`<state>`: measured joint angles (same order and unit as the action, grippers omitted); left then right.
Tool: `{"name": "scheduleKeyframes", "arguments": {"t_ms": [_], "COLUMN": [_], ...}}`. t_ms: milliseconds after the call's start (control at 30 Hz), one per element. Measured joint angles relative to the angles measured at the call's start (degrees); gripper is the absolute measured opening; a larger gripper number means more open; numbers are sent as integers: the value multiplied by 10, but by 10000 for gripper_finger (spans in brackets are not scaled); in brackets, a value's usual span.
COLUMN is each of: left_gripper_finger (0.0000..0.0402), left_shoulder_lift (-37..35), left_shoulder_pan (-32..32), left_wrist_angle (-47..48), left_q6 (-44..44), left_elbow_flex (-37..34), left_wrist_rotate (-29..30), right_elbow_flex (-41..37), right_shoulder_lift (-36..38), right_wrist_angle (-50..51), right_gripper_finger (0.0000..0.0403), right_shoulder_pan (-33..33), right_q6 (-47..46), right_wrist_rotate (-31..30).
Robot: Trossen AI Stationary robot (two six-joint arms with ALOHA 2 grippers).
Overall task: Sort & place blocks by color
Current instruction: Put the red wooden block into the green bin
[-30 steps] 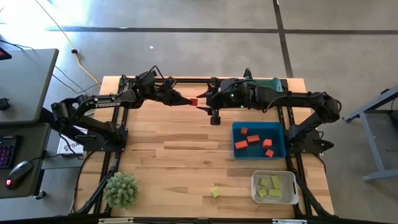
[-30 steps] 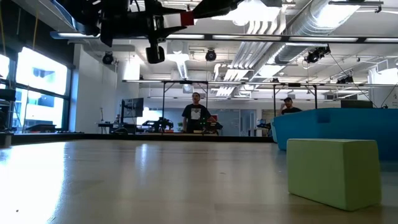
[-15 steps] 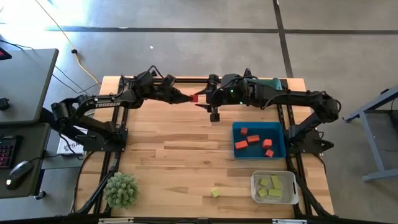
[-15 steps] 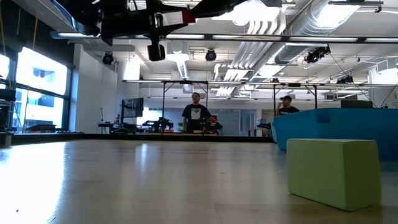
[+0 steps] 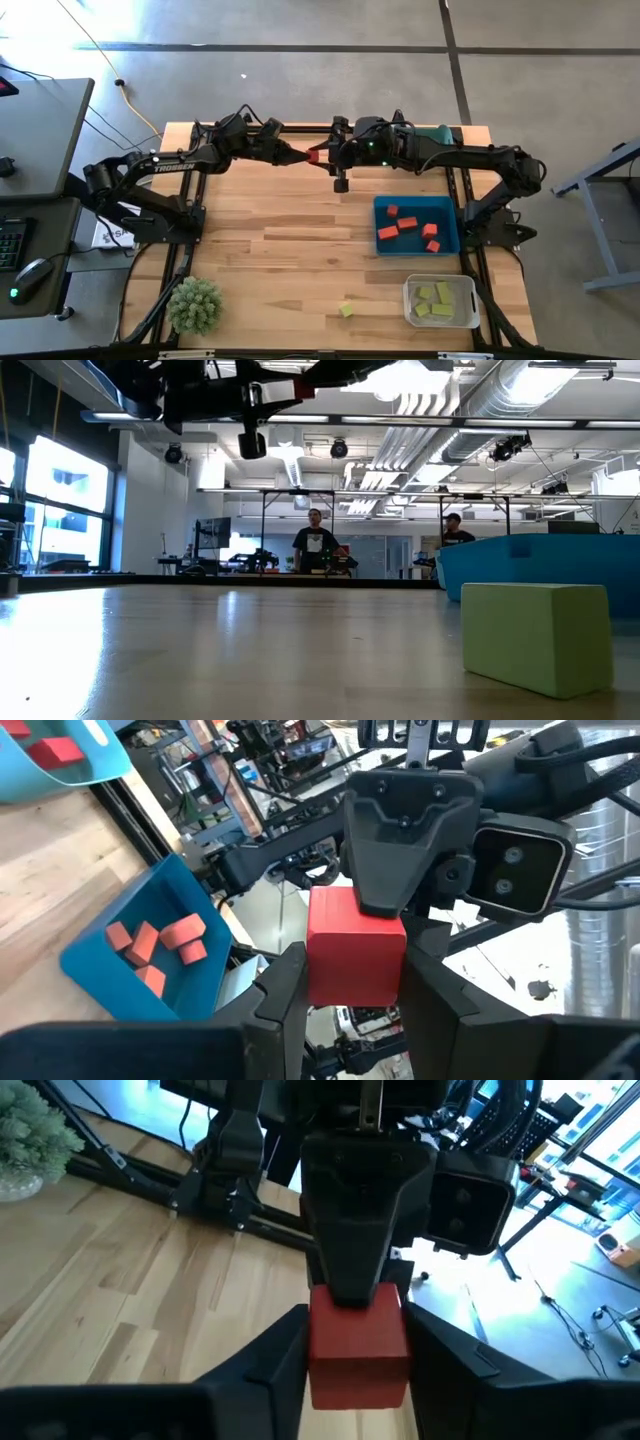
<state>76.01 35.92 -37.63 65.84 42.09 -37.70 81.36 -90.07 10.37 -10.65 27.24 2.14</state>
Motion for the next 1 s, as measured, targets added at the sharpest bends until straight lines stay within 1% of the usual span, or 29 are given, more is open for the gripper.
{"name": "scheduleKeyframes", "arguments": {"t_ms": [133,333,433,567,633,833,1000], "left_gripper_finger": [97,98,105,127,139,175,201], "left_shoulder_lift": [0,1,1,1,1,0,0], "left_shoulder_pan": [2,9,13,16,17,19,28], "left_wrist_angle": [5,5,5,6,13,27,31], "left_q6": [1,2,-3,-11,-21,-98,-128], "left_elbow_flex": [0,-1,-1,-1,-1,0,0], "left_wrist_rotate": [1,2,3,11,27,68,87], "right_elbow_flex": [0,1,1,1,1,0,0], "right_shoulder_lift": [-8,-13,-13,-14,-14,-16,-16], "right_wrist_angle": [-2,-6,-5,-6,-3,14,37], "right_gripper_finger": [106,105,105,105,105,105,105], "right_shoulder_pan": [-4,-13,-16,-19,-22,-34,-54], "right_q6": [-2,-7,-9,-7,-7,-4,-3], "right_wrist_rotate": [6,14,16,20,20,25,24]}}
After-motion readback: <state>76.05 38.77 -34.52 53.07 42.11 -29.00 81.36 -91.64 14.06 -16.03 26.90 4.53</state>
